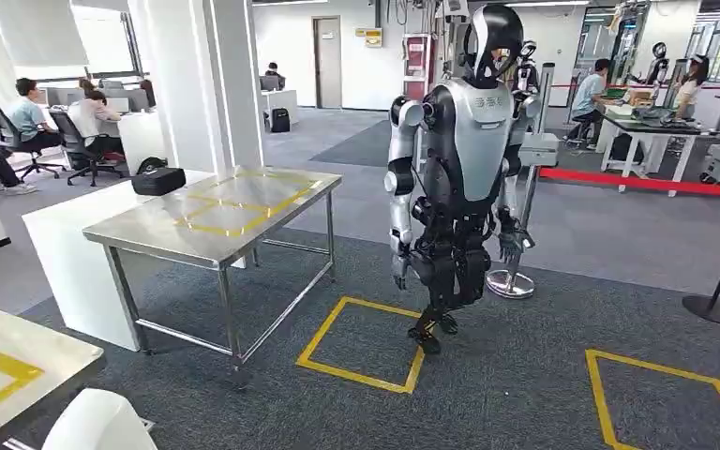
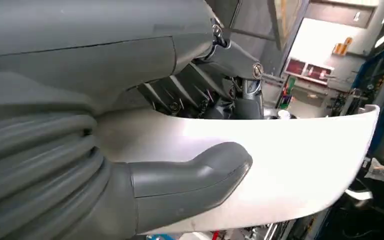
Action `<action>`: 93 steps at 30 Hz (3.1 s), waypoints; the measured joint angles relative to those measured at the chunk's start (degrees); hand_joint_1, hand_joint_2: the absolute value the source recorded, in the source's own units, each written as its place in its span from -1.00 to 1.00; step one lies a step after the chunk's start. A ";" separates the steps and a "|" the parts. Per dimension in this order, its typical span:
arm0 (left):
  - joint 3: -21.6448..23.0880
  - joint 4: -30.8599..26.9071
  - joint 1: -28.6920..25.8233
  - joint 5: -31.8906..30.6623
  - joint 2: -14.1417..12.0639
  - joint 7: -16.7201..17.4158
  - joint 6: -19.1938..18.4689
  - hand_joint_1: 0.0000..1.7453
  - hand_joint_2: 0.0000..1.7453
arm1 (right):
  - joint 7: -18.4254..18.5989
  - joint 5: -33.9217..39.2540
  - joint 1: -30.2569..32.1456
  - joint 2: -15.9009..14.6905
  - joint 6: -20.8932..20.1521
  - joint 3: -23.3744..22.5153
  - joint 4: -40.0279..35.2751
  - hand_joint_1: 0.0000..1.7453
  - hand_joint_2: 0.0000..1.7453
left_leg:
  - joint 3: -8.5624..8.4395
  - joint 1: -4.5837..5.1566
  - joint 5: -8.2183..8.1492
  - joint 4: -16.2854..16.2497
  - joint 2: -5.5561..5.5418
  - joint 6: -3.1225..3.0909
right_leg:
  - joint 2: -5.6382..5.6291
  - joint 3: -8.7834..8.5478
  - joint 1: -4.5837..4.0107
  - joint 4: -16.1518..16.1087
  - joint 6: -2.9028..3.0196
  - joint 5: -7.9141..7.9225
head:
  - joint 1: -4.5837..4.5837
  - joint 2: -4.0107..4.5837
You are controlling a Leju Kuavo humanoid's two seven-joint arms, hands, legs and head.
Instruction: Take the parts from the cabinet and place them on the table.
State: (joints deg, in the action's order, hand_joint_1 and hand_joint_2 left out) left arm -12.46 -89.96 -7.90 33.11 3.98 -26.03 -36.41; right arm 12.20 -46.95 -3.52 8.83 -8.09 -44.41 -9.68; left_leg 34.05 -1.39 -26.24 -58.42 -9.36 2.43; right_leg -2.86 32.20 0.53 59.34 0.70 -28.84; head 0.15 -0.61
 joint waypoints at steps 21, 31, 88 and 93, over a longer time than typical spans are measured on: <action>0.15 -2.98 8.80 5.16 -0.76 1.49 7.80 1.00 1.00 | -0.07 3.72 0.55 0.07 1.55 -1.57 0.00 -1.00 -1.00 | -0.08 0.65 0.10 -0.22 7.81 -2.89 | 3.30 6.47 0.05 15.87 -1.62 -8.71 | -0.20 0.00; -3.72 -4.66 5.88 7.08 -3.95 -0.72 9.00 1.00 1.00 | 0.00 2.14 0.41 0.11 1.03 -1.57 0.00 -1.00 -1.00 | 1.58 0.38 1.51 0.30 0.23 0.29 | 0.60 -0.22 0.55 -0.17 0.45 0.24 | -0.30 0.00; -4.20 -1.30 7.81 12.48 -2.84 0.90 7.08 1.00 1.00 | -0.20 4.65 0.02 0.24 4.17 -5.38 0.00 -1.00 -1.00 | -1.54 0.57 -1.57 -0.80 8.08 -1.61 | 2.37 1.19 0.75 0.89 -2.35 0.33 | -0.28 0.00; -4.16 -1.25 7.88 12.52 -2.82 1.01 6.97 1.00 1.00 | -0.68 4.81 -0.12 0.24 4.17 -5.60 -0.02 -1.00 -1.00 | -1.47 0.34 -1.89 -0.83 8.19 0.07 | 2.85 0.72 0.75 0.37 0.34 0.69 | -0.46 0.00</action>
State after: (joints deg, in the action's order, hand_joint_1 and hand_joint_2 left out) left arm -16.61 -91.21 -0.02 45.64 1.16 -25.03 -29.44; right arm 11.52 -42.14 -3.64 9.07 -3.91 -50.01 -9.70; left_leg 32.59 -1.04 -28.13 -59.26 -1.17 2.50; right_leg -0.01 32.92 1.28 59.70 1.03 -28.15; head -0.31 -0.61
